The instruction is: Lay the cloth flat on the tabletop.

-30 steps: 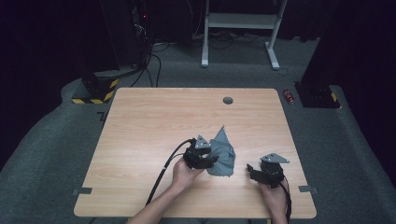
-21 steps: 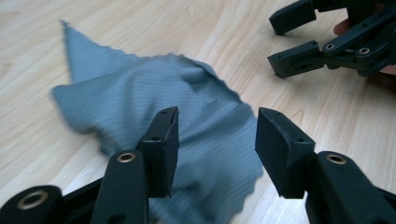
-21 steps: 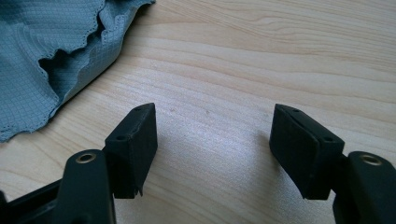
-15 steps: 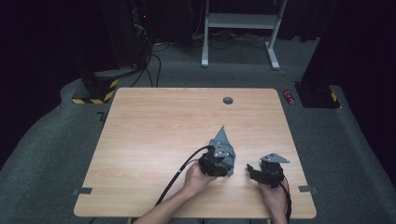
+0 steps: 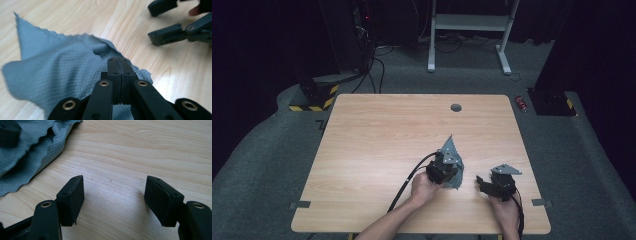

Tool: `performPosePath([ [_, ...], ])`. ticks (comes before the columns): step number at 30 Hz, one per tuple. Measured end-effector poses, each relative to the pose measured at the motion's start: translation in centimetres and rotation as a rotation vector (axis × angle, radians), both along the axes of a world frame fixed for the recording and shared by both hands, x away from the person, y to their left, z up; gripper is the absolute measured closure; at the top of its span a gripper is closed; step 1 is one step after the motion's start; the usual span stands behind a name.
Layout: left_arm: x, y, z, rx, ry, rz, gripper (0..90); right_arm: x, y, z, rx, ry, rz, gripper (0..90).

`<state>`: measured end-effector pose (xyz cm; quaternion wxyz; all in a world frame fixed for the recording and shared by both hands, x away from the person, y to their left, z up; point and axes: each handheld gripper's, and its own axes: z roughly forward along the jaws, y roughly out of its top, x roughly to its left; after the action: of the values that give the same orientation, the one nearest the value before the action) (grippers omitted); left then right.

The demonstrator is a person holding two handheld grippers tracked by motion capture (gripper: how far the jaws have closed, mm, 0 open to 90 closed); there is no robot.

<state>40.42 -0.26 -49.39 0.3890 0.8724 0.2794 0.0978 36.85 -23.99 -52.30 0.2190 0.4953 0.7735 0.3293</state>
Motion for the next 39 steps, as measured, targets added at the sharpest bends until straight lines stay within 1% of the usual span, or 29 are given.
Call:
performPosePath([
  [1,0.0,0.3,0.3,-0.013,-0.006,0.001,89.3,0.0,0.0,0.0,0.0,0.0,0.0,32.2],
  [2,0.0,0.3,0.3,-0.013,-0.006,0.001,89.3,0.0,0.0,0.0,0.0,0.0,0.0,32.2],
  [4,-0.1,1.1,0.9,-0.042,-0.015,0.01,89.3,0.0,0.0,0.0,0.0,0.0,0.0,32.3],
  [6,0.0,2.0,1.4,-0.077,-0.014,0.025,89.3,0.0,0.0,0.0,0.0,0.0,0.0,32.2],
  [7,0.0,2.9,1.8,-0.103,-0.01,0.041,89.3,0.0,0.0,0.0,0.0,0.0,0.0,32.2],
  [8,0.0,2.9,1.8,-0.103,-0.01,0.041,89.3,0.0,0.0,0.0,0.0,0.0,0.0,32.2],
  [9,0.2,3.9,2.2,-0.118,-0.015,0.061,89.3,0.0,0.0,0.0,0.0,0.0,0.0,32.2],
  [11,0.4,5.1,2.7,-0.133,-0.02,0.086,89.3,0.0,0.0,0.0,0.0,0.0,0.0,32.2],
  [12,0.4,5.1,2.7,-0.133,-0.02,0.086,89.3,0.0,0.0,0.0,0.0,0.0,0.0,32.2],
  [14,0.7,6.3,3.2,-0.153,-0.025,0.113,89.3,0.0,0.0,0.0,0.0,0.0,-0.001,32.2],
  [15,1.1,7.4,3.6,-0.173,-0.024,0.143,89.3,0.0,0.0,0.0,0.0,0.0,-0.001,32.2],
  [16,1.1,7.4,3.6,-0.173,-0.024,0.143,89.3,0.0,0.0,0.0,0.0,0.0,-0.001,32.2],
  [19,1.7,9.3,3.9,-0.19,-0.024,0.197,89.4,0.0,0.0,0.0,0.0,0.0,0.0,32.2],
  [20,1.7,9.3,3.9,-0.19,-0.024,0.197,89.3,0.0,0.0,0.0,0.0,0.0,0.0,32.2],
  [21,2.0,10.1,3.8,-0.188,-0.017,0.22,89.4,0.0,0.0,0.0,0.0,0.0,0.0,32.2],
  [22,2.0,10.1,3.8,-0.188,-0.017,0.22,89.4,0.0,0.0,0.0,0.0,0.0,0.0,32.2],
  [24,2.3,10.8,3.4,-0.171,-0.011,0.243,89.3,0.0,0.0,0.0,0.0,0.0,0.0,32.2],
  [25,2.7,11.3,3.1,-0.152,-0.01,0.258,89.3,0.0,0.0,0.0,0.0,0.0,0.0,32.2],
  [27,3.0,11.8,2.6,-0.131,-0.007,0.286,89.1,0.0,0.0,0.0,0.0,0.0,0.0,32.3],
  [28,3.0,11.8,2.6,-0.131,-0.007,0.286,88.8,0.0,0.0,0.0,0.0,0.0,0.0,32.3],
  [29,3.1,12.1,2.3,-0.124,-0.005,0.304,88.8,0.0,0.0,0.0,0.0,0.0,-0.001,32.2],
  [30,3.3,12.5,1.9,-0.113,0.004,0.325,88.0,0.0,0.0,0.0,0.0,0.0,0.0,32.3],
  [31,3.5,12.7,1.5,-0.1,0.015,0.339,84.2,0.0,0.0,0.0,0.0,0.0,0.0,32.2],
  [33,3.7,13.2,1.0,-0.083,0.024,0.36,80.5,0.0,0.0,0.0,0.0,0.0,0.0,32.2],
  [34,3.7,13.5,0.8,-0.094,0.032,0.382,80.5,0.0,0.0,0.0,0.0,0.0,0.0,32.2],
  [35,3.5,13.9,0.7,-0.109,0.031,0.406,73.4,0.0,0.0,0.0,0.0,0.0,0.0,32.2],
  [37,2.7,14.0,1.2,-0.117,0.004,0.409,67.8,0.0,0.0,0.0,0.0,0.0,0.0,32.2],
  [38,2.7,14.0,1.2,-0.117,0.004,0.409,65.9,0.0,0.0,0.0,0.0,0.0,0.0,32.2],
  [39,2.2,14.0,1.5,-0.119,-0.018,0.404,65.9,0.0,0.0,0.0,0.0,0.0,0.0,32.2],
])
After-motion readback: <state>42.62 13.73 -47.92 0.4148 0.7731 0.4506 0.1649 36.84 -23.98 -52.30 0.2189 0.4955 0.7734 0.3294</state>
